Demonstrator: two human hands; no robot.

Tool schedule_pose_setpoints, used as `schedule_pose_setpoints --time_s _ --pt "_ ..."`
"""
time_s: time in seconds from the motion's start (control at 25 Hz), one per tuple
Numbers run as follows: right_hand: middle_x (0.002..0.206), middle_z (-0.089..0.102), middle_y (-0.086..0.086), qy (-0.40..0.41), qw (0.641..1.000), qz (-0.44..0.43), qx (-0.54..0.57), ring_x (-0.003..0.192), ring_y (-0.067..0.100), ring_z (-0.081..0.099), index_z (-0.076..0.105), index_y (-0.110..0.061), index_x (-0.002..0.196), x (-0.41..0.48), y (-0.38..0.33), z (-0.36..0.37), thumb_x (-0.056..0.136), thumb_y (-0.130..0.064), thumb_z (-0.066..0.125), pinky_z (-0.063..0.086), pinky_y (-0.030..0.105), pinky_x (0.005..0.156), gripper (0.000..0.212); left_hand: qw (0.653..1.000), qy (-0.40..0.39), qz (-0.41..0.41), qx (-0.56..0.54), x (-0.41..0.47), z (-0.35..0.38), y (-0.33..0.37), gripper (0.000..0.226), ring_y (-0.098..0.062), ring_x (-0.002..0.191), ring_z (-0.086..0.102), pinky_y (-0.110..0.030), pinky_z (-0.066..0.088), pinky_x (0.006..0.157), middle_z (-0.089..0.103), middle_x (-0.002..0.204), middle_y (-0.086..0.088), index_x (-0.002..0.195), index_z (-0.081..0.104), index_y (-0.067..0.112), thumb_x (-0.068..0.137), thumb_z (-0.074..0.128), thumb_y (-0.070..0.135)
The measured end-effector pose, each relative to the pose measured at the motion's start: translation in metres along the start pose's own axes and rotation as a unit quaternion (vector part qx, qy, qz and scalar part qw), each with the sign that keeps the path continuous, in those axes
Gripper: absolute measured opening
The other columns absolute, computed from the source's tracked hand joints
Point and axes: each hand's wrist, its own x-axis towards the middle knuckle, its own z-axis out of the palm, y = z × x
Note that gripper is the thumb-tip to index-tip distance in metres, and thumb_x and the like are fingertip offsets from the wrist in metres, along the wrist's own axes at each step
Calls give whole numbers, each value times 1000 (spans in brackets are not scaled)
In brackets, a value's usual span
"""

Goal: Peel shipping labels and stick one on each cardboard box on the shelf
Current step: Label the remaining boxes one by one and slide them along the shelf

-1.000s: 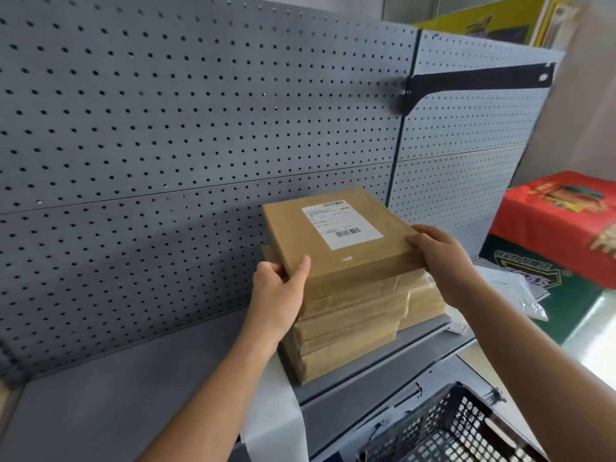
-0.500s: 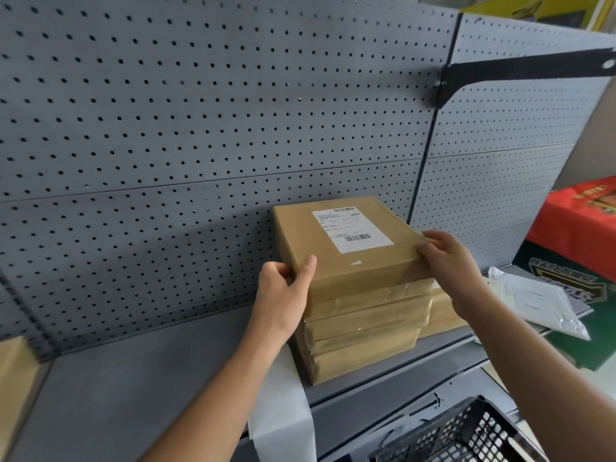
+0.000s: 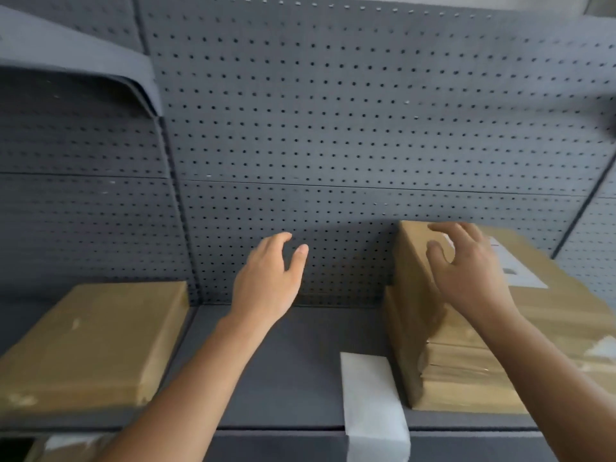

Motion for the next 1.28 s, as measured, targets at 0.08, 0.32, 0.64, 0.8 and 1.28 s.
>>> schedule_pose_setpoints --time_s 0.08,0.32,0.64,0.8,1.28 --pt "132 55 5 -28 999 -31 -9 127 27 46 60 -19 130 3 -28 26 98 -26 52 42 41 100 33 999 18 -19 45 0 -29 -36 54 -18 136 49 -41 46 102 51 150 6 146 48 23 103 37 55" --pt "126 60 8 -80 988 -134 -10 120 28 48 63 -15 128 -10 -115 116 96 -25 56 44 46 101 34 983 60 -109 135 -19 -112 -148 52 -22 131 53 -40 49 97 57 145 2 142 54 20 103 39 52" --pt "123 62 9 -173 965 -196 18 118 32 52 64 -13 126 -46 -204 237 95 -23 59 41 53 106 33 944 22 -244 221 -62 -173 -286 53 -25 123 58 -42 54 88 58 141 -2 141 54 21 104 35 54" --pt "139 49 2 -272 951 -127 75 112 27 57 50 -21 140 -74 -229 283 99 -32 51 51 42 91 42 929 13 -298 219 -81 -179 -338 55 -29 125 56 -46 51 93 57 141 -6 143 52 17 104 36 52" --pt "143 52 -2 -491 757 293 316 117 19 55 31 -27 152 -156 -258 334 101 -48 44 43 33 96 56 870 86 -463 -147 -104 -162 -381 45 -29 117 59 -44 46 101 65 119 -2 128 64 19 100 51 52"
